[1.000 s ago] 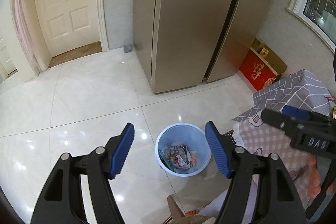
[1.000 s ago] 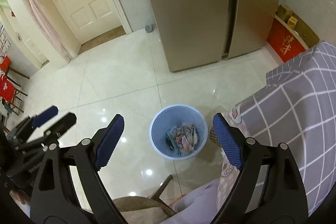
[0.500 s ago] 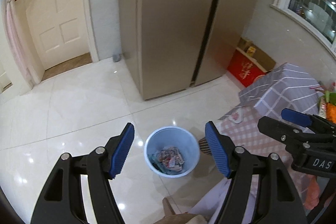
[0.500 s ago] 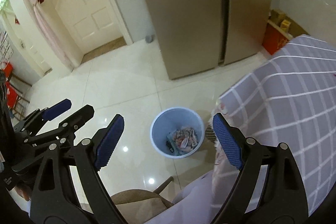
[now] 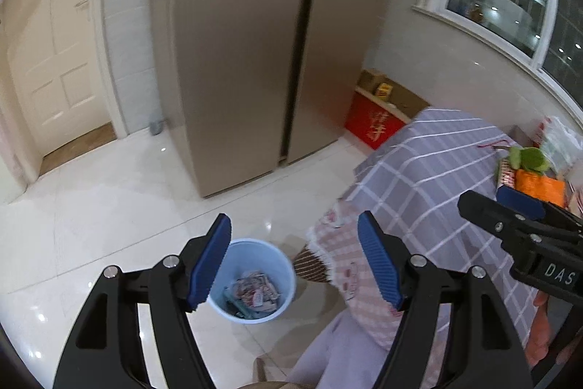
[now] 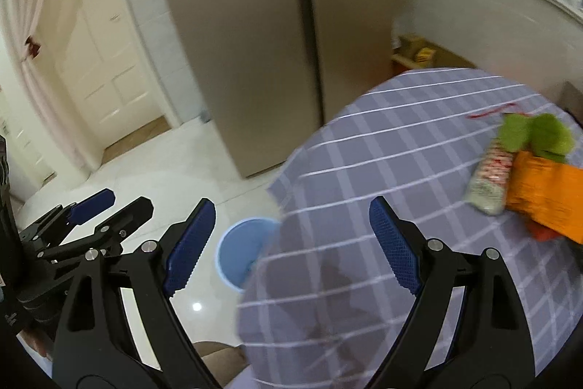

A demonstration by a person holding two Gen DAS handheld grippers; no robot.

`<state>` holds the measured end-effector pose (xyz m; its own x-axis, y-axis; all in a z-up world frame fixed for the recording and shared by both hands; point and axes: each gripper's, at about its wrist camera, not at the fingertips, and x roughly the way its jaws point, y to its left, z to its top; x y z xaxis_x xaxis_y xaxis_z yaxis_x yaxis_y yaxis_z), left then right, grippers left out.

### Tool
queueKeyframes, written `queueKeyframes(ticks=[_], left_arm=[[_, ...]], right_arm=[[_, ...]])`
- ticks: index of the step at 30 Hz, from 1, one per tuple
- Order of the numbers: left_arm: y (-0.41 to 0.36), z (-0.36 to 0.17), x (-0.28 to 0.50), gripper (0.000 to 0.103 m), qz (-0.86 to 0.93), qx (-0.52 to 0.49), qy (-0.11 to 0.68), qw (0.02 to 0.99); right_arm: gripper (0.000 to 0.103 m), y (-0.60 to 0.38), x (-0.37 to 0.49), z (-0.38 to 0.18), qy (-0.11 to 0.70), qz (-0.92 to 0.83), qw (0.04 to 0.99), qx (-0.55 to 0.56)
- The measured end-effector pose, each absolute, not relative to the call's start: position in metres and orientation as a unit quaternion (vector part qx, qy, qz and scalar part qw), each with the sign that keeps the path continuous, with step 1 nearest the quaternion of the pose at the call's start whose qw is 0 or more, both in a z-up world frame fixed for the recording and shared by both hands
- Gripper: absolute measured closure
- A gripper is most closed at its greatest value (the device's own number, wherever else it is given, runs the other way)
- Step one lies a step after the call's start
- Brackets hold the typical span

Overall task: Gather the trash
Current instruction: 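Move both open tools back over the table, then grasp the orange foil bag with the right tool while the left tool grasps the red-white sauce sachet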

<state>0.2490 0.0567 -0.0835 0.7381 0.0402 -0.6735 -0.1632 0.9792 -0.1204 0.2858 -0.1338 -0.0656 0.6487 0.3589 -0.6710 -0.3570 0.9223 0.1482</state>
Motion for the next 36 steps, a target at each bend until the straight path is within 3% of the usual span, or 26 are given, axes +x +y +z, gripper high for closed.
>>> queueKeyframes(ticks=[16, 36], left_arm=[[-0.062, -0.063, 0.288, 0.029, -0.084, -0.045, 0.339, 0.936], [-0.174, -0.093, 0.382, 0.029, -0.2, 0.028, 0.403, 0.893]], right_arm=[[0.018, -0.244, 0.292, -0.045, 0.332, 0.053, 0.942, 0.006], [0.018, -0.32, 0.304, -0.041, 0.327, -0.034, 0.944, 0.025]])
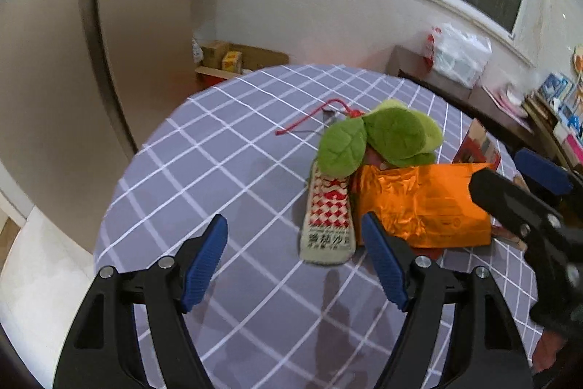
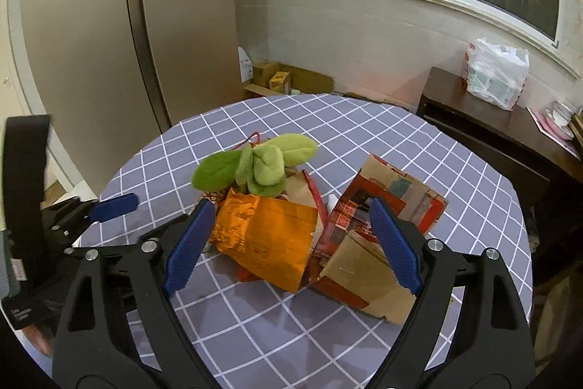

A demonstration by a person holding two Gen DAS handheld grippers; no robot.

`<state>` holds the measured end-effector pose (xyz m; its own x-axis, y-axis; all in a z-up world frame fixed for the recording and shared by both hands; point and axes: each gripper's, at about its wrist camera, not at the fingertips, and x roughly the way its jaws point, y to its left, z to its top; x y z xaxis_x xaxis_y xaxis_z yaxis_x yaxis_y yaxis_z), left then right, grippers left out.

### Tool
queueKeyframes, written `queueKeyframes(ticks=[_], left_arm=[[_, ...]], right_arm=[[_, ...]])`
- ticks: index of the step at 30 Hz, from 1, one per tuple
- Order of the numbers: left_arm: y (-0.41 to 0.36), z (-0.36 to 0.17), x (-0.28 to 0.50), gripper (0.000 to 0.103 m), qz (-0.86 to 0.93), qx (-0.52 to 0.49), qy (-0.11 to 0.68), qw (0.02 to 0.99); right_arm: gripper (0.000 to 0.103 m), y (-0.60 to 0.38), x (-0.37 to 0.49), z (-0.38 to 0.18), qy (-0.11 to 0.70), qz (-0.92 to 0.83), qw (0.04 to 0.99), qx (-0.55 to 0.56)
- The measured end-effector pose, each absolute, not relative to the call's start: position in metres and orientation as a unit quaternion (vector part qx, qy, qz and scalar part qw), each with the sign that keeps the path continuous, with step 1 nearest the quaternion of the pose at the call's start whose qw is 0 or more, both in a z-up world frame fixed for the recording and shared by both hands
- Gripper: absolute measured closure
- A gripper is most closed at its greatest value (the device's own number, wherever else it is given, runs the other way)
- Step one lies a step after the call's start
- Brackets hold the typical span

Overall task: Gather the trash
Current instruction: 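Grasp the orange foil bag with the right tool while the left tool grasps the red-white sauce sachet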

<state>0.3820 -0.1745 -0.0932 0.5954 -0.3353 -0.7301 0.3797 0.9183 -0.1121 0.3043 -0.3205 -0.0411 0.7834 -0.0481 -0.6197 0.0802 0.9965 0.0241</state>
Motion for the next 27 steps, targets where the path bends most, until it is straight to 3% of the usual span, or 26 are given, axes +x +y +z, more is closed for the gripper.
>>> queueKeyframes(ticks=[4, 6, 7, 9, 10, 12, 21, 27], left_arm=[[-0.188, -0.104, 0.397, 0.029, -0.192, 0.045, 0.414, 0.888], [-0.188, -0.109, 0.402, 0.035, -0.194, 0.037, 0.42, 0.886], [-0.188, -0.111, 0.405, 0.044, -0.2, 0.03, 0.426, 0.882], [-0.183, -0.11, 0.405, 0.071, -0.207, 0.015, 0.425, 0.881], [-0.181, -0.111, 0.405, 0.079, -0.213, 0.011, 0.429, 0.878], [-0.175, -0.112, 0.405, 0.084, -0.215, 0.001, 0.431, 0.876], [-0.14, -0.106, 0.379, 0.089, -0.198, -0.015, 0.418, 0.887], [-0.11, -0.099, 0.364, 0.089, -0.182, -0.036, 0.404, 0.896]], right_arm=[[0.018, -0.324, 0.309, -0.046, 0.335, -0.032, 0.941, 0.027], [0.018, -0.325, 0.311, -0.048, 0.338, -0.031, 0.94, 0.027], [0.018, -0.325, 0.312, -0.049, 0.339, -0.031, 0.94, 0.026], [0.018, -0.323, 0.313, -0.051, 0.344, -0.033, 0.938, 0.022], [0.018, -0.322, 0.313, -0.052, 0.346, -0.033, 0.937, 0.019], [0.018, -0.32, 0.312, -0.052, 0.346, -0.032, 0.938, 0.017], [0.018, -0.296, 0.302, -0.046, 0.333, 0.002, 0.943, -0.001], [0.018, -0.266, 0.298, -0.05, 0.316, 0.019, 0.946, -0.075]])
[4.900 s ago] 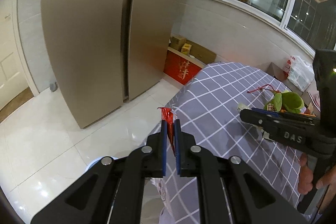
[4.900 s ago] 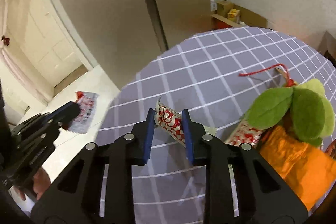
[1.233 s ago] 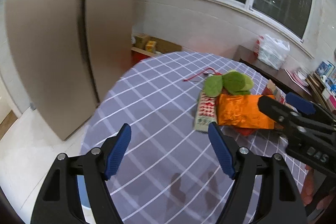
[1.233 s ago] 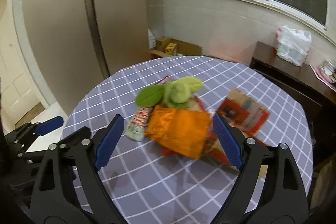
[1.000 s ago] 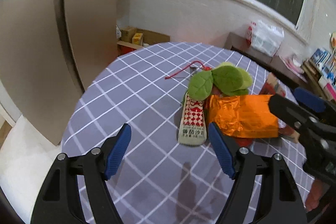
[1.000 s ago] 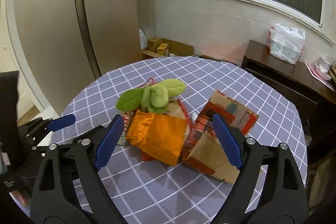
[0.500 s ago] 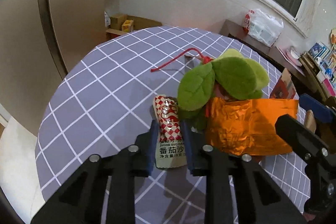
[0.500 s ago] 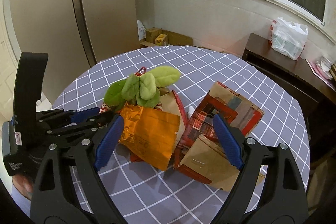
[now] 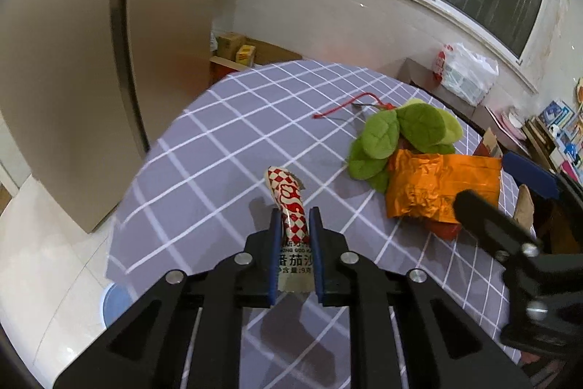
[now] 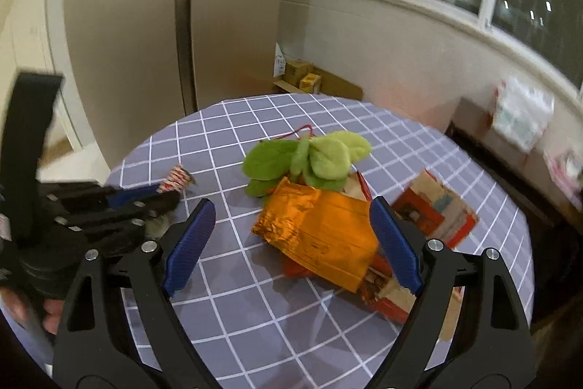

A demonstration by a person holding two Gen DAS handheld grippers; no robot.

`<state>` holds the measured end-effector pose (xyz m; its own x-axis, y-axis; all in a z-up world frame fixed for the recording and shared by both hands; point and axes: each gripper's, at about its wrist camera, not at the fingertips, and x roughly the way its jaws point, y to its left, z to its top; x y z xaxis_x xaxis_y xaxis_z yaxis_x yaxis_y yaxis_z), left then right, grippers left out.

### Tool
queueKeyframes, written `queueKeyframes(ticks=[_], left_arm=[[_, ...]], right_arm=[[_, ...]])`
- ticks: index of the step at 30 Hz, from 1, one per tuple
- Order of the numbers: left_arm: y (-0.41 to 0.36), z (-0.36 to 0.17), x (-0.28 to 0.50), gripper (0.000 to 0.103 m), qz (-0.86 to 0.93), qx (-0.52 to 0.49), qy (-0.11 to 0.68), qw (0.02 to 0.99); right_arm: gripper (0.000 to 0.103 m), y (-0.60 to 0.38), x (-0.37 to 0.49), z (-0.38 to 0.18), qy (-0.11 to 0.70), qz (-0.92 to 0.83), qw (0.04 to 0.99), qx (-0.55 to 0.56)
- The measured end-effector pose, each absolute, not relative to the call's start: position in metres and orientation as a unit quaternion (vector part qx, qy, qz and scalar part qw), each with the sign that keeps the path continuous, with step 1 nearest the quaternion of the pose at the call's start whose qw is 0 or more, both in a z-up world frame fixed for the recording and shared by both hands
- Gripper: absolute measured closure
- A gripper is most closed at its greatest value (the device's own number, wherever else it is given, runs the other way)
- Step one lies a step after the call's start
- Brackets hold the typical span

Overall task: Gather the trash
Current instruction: 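Grasp the orange foil bag with the right tool while the left tool grasps the red-white sauce sachet, then carry both items over the blue bin and open both tools to drop them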

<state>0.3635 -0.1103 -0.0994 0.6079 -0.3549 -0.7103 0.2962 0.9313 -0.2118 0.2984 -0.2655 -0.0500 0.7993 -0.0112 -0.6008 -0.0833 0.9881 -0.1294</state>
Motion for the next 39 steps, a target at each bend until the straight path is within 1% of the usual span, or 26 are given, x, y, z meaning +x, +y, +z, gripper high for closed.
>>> queueKeyframes(ticks=[4, 8, 10, 11, 12, 13, 14, 17, 18, 21, 30, 39], left_arm=[[-0.091, -0.1, 0.357, 0.089, -0.172, -0.048, 0.402, 0.898], [-0.078, -0.105, 0.355, 0.089, -0.156, -0.051, 0.406, 0.899], [-0.072, -0.106, 0.353, 0.089, -0.153, -0.052, 0.406, 0.899], [-0.07, -0.106, 0.353, 0.089, -0.149, -0.052, 0.405, 0.9], [-0.07, -0.106, 0.352, 0.089, -0.147, -0.051, 0.405, 0.901], [-0.069, -0.106, 0.351, 0.089, -0.145, -0.05, 0.405, 0.901], [-0.067, -0.107, 0.35, 0.089, -0.144, -0.05, 0.405, 0.902], [-0.061, -0.107, 0.347, 0.089, -0.141, -0.054, 0.403, 0.902], [-0.061, -0.107, 0.347, 0.089, -0.14, -0.055, 0.403, 0.903], [-0.059, -0.106, 0.341, 0.089, -0.141, -0.057, 0.4, 0.904], [-0.053, -0.096, 0.326, 0.089, -0.132, -0.052, 0.386, 0.912], [-0.032, -0.09, 0.31, 0.089, -0.11, -0.067, 0.378, 0.917]], right_arm=[[0.018, -0.255, 0.313, -0.065, 0.333, 0.018, 0.936, -0.11], [0.019, -0.242, 0.326, -0.089, 0.339, -0.01, 0.921, -0.19], [0.023, -0.242, 0.332, -0.097, 0.347, -0.016, 0.916, -0.201], [0.028, -0.242, 0.335, -0.098, 0.349, -0.024, 0.914, -0.206], [0.031, -0.244, 0.337, -0.098, 0.347, -0.034, 0.913, -0.213], [0.036, -0.247, 0.337, -0.097, 0.346, -0.034, 0.913, -0.211], [0.044, -0.25, 0.337, -0.094, 0.347, -0.033, 0.915, -0.201], [0.048, -0.267, 0.334, -0.08, 0.349, -0.014, 0.926, -0.147], [0.049, -0.274, 0.331, -0.073, 0.35, -0.004, 0.929, -0.12], [0.049, -0.281, 0.326, -0.065, 0.35, 0.004, 0.933, -0.088], [0.049, -0.295, 0.306, -0.041, 0.338, 0.02, 0.941, -0.012], [0.049, -0.268, 0.287, -0.029, 0.326, 0.063, 0.943, 0.005]])
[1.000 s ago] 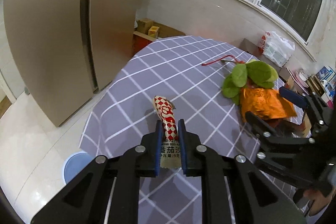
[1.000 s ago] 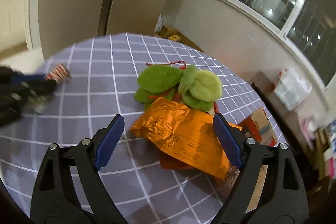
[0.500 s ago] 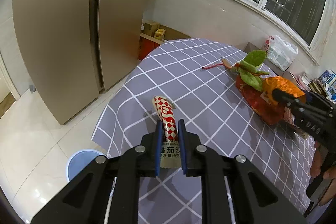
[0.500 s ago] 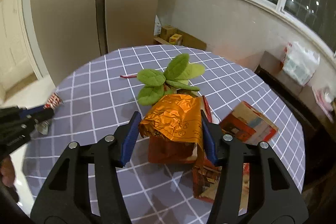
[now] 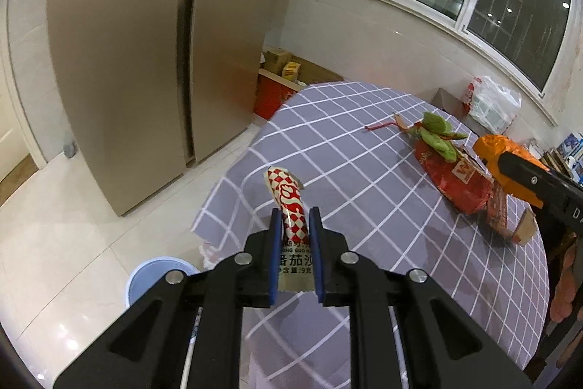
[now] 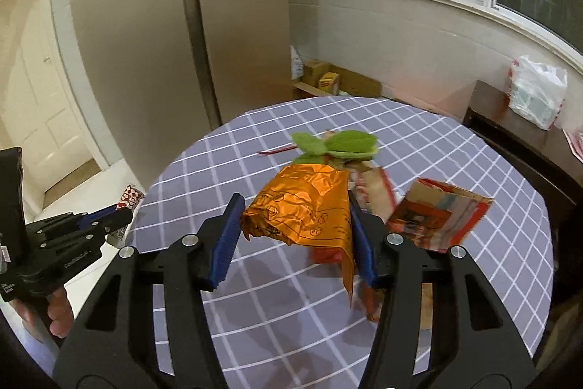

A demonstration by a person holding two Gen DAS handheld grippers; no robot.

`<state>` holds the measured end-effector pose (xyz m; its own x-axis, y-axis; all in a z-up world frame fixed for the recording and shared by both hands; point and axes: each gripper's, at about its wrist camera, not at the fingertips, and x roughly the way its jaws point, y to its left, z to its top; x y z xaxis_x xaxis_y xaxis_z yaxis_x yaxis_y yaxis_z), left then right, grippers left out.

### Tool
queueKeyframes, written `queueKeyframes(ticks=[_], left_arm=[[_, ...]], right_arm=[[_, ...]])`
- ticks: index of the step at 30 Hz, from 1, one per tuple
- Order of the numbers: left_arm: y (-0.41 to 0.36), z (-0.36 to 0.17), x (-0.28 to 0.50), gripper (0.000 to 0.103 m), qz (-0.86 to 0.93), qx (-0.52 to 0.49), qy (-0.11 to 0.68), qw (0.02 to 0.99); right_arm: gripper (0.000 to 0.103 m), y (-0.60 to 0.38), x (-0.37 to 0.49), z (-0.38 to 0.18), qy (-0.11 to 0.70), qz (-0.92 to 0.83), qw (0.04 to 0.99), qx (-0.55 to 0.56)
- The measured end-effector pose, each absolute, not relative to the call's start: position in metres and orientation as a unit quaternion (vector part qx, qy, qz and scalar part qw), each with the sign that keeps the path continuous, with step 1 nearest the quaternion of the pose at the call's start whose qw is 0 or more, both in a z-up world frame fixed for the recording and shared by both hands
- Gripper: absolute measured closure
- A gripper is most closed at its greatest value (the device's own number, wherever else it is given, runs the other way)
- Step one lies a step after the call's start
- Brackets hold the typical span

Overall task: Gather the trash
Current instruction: 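Carry both items over the blue bin and open both tools to drop them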

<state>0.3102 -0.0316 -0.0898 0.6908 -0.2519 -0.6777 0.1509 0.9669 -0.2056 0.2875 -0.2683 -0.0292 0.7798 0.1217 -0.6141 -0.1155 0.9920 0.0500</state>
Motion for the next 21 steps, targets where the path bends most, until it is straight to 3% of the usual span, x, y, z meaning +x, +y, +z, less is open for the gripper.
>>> queueKeyframes(ticks=[21], left_arm=[[0.082, -0.098, 0.273, 0.089, 0.005, -0.108, 0.388, 0.915]], right_arm=[[0.049, -0.127, 0.289, -0.047, 0.353, 0.214, 0.91, -0.03]])
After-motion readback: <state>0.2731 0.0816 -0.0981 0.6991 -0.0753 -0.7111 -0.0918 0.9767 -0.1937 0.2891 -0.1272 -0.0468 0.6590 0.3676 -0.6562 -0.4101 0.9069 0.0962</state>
